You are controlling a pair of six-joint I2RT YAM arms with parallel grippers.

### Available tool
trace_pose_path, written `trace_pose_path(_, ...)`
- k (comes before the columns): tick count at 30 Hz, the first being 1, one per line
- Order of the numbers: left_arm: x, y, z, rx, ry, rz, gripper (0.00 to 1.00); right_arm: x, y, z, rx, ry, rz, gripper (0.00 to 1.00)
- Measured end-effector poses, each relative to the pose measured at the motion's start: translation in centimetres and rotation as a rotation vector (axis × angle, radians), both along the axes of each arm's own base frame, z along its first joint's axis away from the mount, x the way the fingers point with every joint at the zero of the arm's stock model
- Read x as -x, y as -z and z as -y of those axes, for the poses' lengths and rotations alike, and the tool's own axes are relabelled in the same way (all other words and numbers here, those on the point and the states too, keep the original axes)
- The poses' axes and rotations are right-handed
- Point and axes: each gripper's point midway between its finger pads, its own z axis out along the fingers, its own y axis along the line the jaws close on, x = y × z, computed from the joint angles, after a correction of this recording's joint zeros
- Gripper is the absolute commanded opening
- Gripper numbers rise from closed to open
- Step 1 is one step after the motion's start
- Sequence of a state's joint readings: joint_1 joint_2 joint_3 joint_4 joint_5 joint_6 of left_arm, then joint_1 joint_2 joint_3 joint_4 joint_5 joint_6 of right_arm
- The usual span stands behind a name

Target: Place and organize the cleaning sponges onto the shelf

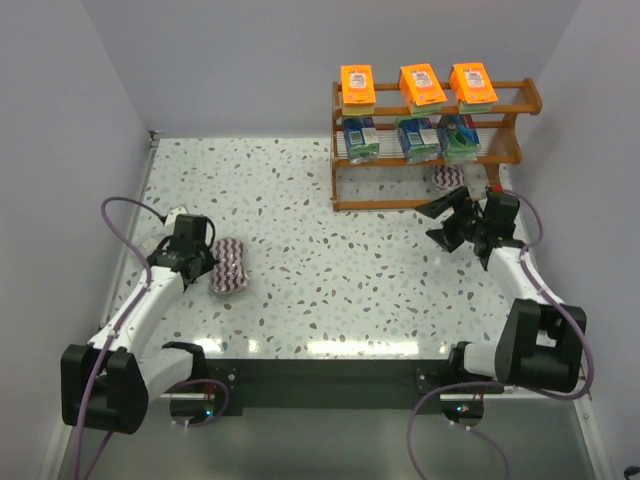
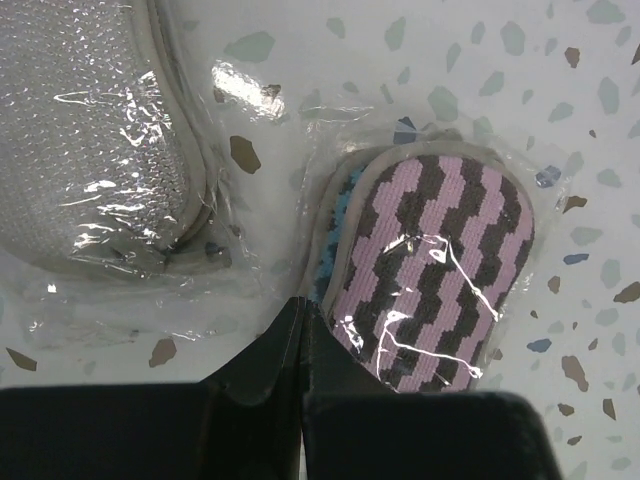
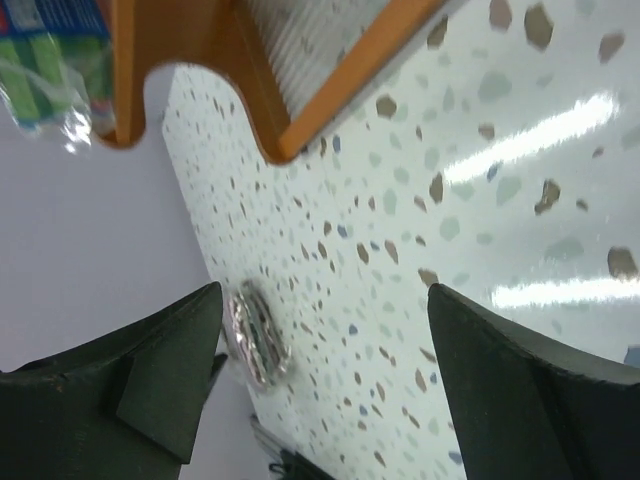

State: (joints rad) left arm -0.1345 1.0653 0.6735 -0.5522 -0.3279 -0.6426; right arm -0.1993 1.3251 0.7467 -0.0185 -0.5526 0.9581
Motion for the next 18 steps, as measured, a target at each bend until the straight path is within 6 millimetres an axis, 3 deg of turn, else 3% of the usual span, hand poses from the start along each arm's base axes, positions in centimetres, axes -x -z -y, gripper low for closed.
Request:
trace_pose_path(8, 0.4, 3.5, 0.2, 0.014, 0.021, -0.073, 0.00, 6.2, 1.7, -4.5, 0.032, -0.181, -0.052, 0.89)
trace_pose_path(13, 1.1, 5.9, 2.3, 0.119, 0.080, -0.100, 0.00, 8.7, 2.8, -8.4, 0.047, -0.336, -0.086, 0.89)
trace_pose_path(18, 0.4, 6.2, 5.0, 0.242, 0.138, -0.052, 0.00, 10.4, 3.3, -12.0, 0.048, -0.460, -0.093, 0.89)
